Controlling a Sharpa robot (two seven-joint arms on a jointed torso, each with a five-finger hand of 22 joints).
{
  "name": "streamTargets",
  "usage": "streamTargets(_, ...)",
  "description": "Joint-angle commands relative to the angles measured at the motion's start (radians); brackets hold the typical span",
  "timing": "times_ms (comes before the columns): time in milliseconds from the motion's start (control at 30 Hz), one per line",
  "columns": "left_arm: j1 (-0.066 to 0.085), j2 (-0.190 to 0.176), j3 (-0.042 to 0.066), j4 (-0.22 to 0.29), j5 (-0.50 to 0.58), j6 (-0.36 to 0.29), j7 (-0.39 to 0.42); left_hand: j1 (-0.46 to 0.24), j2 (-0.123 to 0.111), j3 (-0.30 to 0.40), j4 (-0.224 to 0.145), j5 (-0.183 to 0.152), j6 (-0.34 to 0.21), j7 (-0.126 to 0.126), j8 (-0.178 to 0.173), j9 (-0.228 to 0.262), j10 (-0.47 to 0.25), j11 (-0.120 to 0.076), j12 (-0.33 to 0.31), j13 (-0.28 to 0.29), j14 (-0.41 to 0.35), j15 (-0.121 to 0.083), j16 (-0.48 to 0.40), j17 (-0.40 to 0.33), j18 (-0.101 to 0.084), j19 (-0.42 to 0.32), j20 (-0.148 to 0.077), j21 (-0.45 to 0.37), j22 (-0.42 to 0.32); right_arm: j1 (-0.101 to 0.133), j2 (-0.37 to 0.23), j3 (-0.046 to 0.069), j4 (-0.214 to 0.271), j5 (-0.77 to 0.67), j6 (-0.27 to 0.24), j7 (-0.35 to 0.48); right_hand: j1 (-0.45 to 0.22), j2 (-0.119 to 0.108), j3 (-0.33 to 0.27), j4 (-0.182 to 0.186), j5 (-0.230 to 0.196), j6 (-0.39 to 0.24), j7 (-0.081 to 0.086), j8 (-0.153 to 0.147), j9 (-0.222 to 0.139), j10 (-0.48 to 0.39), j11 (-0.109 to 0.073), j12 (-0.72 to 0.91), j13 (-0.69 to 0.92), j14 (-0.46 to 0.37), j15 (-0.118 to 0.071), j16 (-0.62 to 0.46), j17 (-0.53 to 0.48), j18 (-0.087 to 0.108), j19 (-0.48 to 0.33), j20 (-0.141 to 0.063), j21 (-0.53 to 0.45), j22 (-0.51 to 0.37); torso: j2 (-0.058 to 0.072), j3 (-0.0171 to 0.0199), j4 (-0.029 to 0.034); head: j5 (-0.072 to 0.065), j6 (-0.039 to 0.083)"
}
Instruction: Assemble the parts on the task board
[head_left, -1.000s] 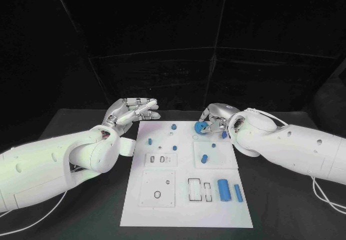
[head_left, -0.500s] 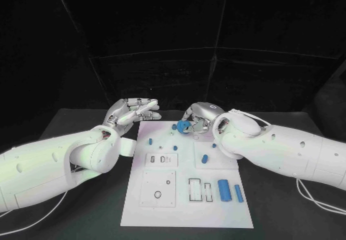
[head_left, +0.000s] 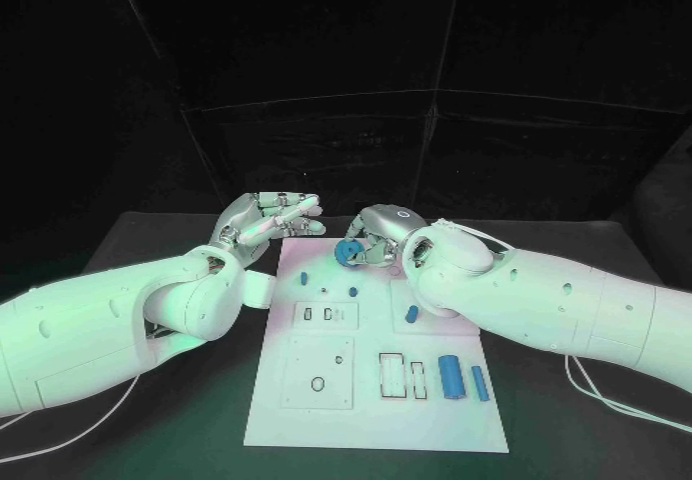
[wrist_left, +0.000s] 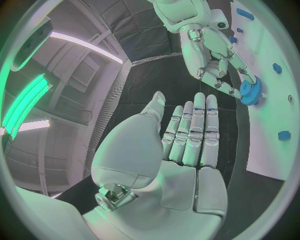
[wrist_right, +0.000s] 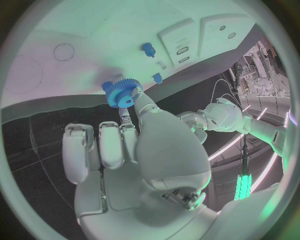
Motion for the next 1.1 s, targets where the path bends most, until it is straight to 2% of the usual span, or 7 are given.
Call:
streamTargets(33,0.002,0.002,0.001,0.004,-0.005,0.012,-0.002,0.000,0.008,0.001,-0.005,0.005,-0.002,0.005,-0.007,-0.001,0.004,0.006,-0.004,0.001,0.002,0.005,-0.005,0.002,0.014,0.007,0.004,-0.005,-0.002,-0.004,0.016,0.000,-0.011,-0.020,0.016,0.014,-0.007,0.001,0.005,-0.001,0.006,0.029,-0.016,-0.002,0.000,0.001,0.003,-0.006,0.085,0.026,-0.007,0.006,-0.001,-0.020,0.048,-0.006,0.002,0.185,0.000,0.0009,-0.0017,0.003,-0.006)
streamTargets(100,0.002,0.002,0.001,0.004,-0.005,0.012,-0.002,0.000,0.008,0.001,-0.005,0.005,-0.002,0.005,-0.007,-0.001,0.004,0.006,-0.004,0.001,0.002,0.005,-0.005,0.002,0.014,0.007,0.004,-0.005,-0.002,-0.007,0.027,0.000,-0.021,-0.024,0.022,0.014,-0.007,0.001,0.005,-0.001,0.006,0.029,-0.016,-0.002,0.000,0.001,0.003,-0.006,0.085,0.026,-0.007,0.006,-0.001,-0.020,0.048,-0.006,0.002,0.185,0.000,0.0010,-0.0028,0.003,-0.007)
streamTargets(300,0.002,0.003,0.001,0.003,-0.005,0.010,-0.002,0.000,0.008,0.001,-0.005,0.005,-0.002,0.005,-0.007,-0.001,0.004,0.006,-0.004,0.001,0.002,0.005,-0.005,0.002,0.014,0.007,0.004,-0.005,-0.002,-0.015,0.049,-0.001,-0.048,-0.032,0.036,0.008,-0.010,-0.001,0.008,0.000,0.006,0.026,-0.015,-0.006,-0.001,0.000,0.004,-0.008,0.083,0.026,-0.006,0.006,-0.003,-0.020,0.048,-0.006,0.002,0.185,-0.001,0.0013,-0.0009,0.006,-0.009)
streamTargets(500,0.002,0.003,0.001,0.003,-0.005,0.007,-0.002,0.000,0.008,0.001,-0.005,0.005,-0.002,0.005,-0.007,-0.001,0.004,0.006,-0.004,0.001,0.002,0.005,-0.005,0.002,0.014,0.007,0.004,-0.005,-0.002,-0.018,0.059,-0.001,-0.064,-0.037,0.058,0.004,-0.015,-0.006,0.010,0.000,0.007,0.021,-0.012,-0.011,-0.003,-0.003,0.006,-0.012,0.080,0.026,-0.005,0.006,-0.003,-0.020,0.048,-0.005,0.002,0.185,-0.001,0.0010,-0.0029,0.007,-0.011)
streamTargets(633,0.002,0.002,0.001,0.003,-0.005,0.008,-0.003,0.000,0.008,0.001,-0.005,0.005,-0.002,0.005,-0.007,-0.001,0.004,0.006,-0.004,0.001,0.002,0.005,-0.005,0.002,0.014,0.007,0.004,-0.005,-0.002,-0.019,0.063,-0.002,-0.072,-0.039,0.072,-0.005,-0.035,-0.024,0.007,0.006,0.006,-0.014,0.001,-0.036,-0.008,-0.033,0.017,-0.053,0.040,0.022,0.004,0.000,-0.018,-0.018,0.039,0.001,-0.002,0.174,-0.001,0.0014,-0.0035,0.008,-0.011)
streamTargets(967,0.002,0.001,0.001,0.004,-0.005,0.006,-0.006,-0.001,0.009,0.001,-0.006,0.004,-0.002,0.005,-0.007,-0.001,0.004,0.006,-0.005,0.001,0.002,0.005,-0.006,0.002,0.014,0.007,0.004,-0.006,-0.002,-0.020,0.068,-0.002,-0.082,-0.041,0.080,-0.014,-0.056,-0.051,-0.001,0.009,0.005,-0.093,0.020,-0.080,-0.008,-0.073,0.035,-0.103,-0.006,0.017,0.019,-0.010,-0.042,-0.013,0.022,0.017,-0.011,0.154,-0.001,0.0013,-0.0030,0.005,-0.011)
streamTargets(1100,0.002,0.001,0.001,0.005,-0.005,0.006,-0.007,-0.001,0.009,0.001,-0.006,0.004,-0.002,0.005,-0.007,-0.001,0.004,0.006,-0.005,0.001,0.002,0.005,-0.006,0.002,0.014,0.007,0.004,-0.006,-0.002,-0.020,0.069,-0.002,-0.082,-0.042,0.087,-0.019,-0.074,-0.059,-0.013,0.019,0.004,-0.108,0.024,-0.086,-0.006,-0.080,0.039,-0.111,-0.013,0.015,0.023,-0.012,-0.049,-0.012,0.019,0.022,-0.013,0.149,-0.001,0.0013,-0.0032,0.006,-0.012)
